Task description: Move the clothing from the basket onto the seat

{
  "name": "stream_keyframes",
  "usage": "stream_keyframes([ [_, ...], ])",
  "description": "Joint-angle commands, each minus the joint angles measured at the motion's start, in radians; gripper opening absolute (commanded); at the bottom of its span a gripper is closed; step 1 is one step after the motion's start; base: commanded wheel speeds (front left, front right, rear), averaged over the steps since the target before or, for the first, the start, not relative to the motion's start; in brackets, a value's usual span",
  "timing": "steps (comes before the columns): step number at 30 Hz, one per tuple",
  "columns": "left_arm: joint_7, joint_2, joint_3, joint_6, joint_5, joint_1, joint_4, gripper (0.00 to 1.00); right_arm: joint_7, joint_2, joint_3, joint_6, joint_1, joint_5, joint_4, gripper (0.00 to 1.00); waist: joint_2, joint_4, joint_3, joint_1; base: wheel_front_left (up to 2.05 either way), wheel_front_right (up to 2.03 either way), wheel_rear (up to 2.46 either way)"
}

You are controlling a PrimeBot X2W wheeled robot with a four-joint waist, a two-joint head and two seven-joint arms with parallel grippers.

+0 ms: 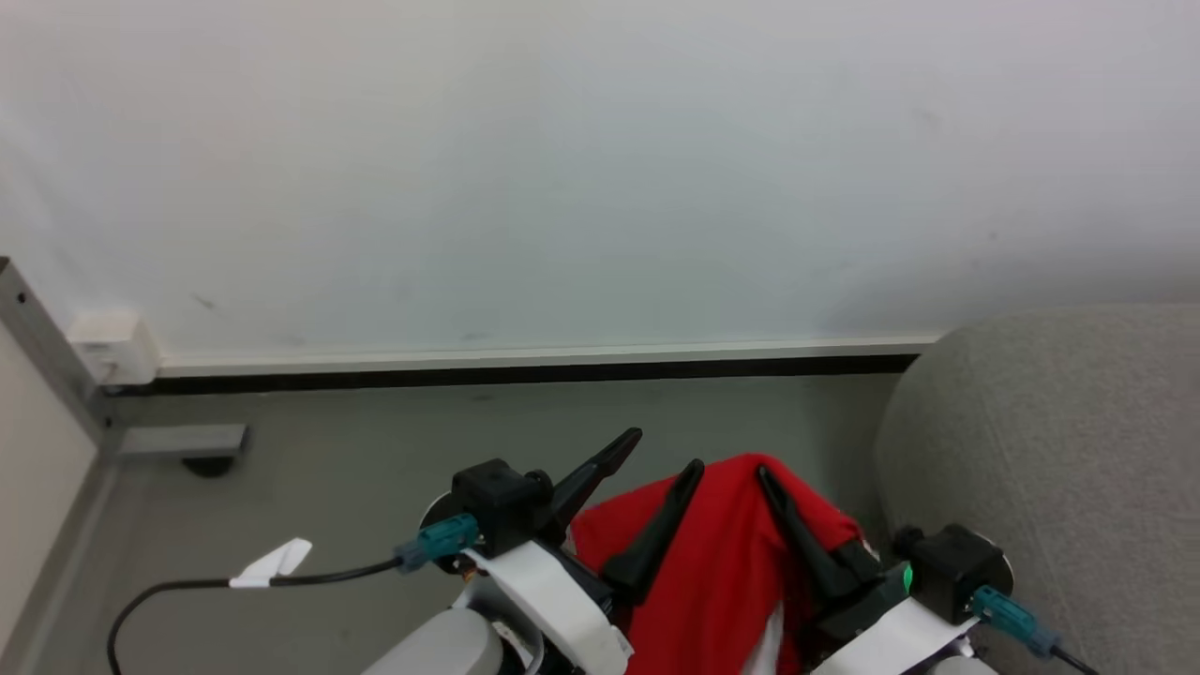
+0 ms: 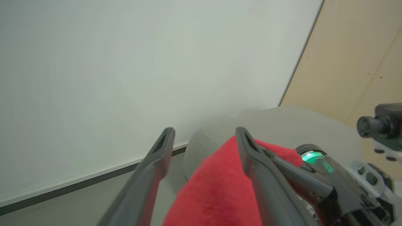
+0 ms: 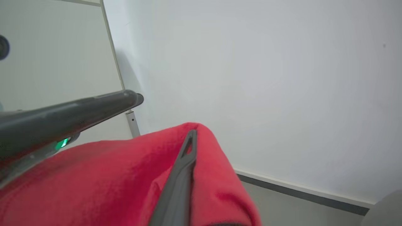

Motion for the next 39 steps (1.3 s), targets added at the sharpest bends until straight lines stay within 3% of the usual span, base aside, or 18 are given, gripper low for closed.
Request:
stream_keyframes([
  [1, -0.012, 0.008, 0.000, -0.002, 0.022, 0.016, -0.009, 1.00, 0.001, -0.011, -0.017, -0.002, 0.004, -0.013, -0.012, 0.00, 0.0000, -0.064, 0.013, 0.0000, 0.00, 0.00, 0.00],
  [12, -0.047, 0.021, 0.031, -0.005, 0.068, 0.037, -0.013, 1.00, 0.001, -0.073, -0.144, -0.002, 0.022, -0.087, -0.111, 0.00, 0.0000, -0.297, 0.056, 0.0000, 0.00, 0.00, 0.00],
  [20, -0.051, 0.016, 0.044, -0.022, 0.091, 0.050, -0.013, 1.00, 0.001, -0.093, -0.213, -0.002, 0.056, -0.123, -0.187, 0.00, 0.0000, -0.414, 0.082, 0.0000, 0.00, 0.00, 0.00],
  [29, -0.050, 0.012, 0.060, -0.040, 0.118, 0.053, -0.020, 1.00, 0.001, -0.093, -0.231, -0.002, 0.073, -0.137, -0.218, 0.00, 0.0000, -0.456, 0.108, 0.0000, 0.00, 0.00, 0.00],
  [39, -0.050, 0.036, 0.056, -0.054, 0.149, 0.014, -0.026, 1.00, 0.006, -0.131, -0.246, -0.002, -0.058, -0.162, -0.217, 0.00, 0.0000, -0.420, 0.188, 0.0000, 0.00, 0.00, 0.00],
])
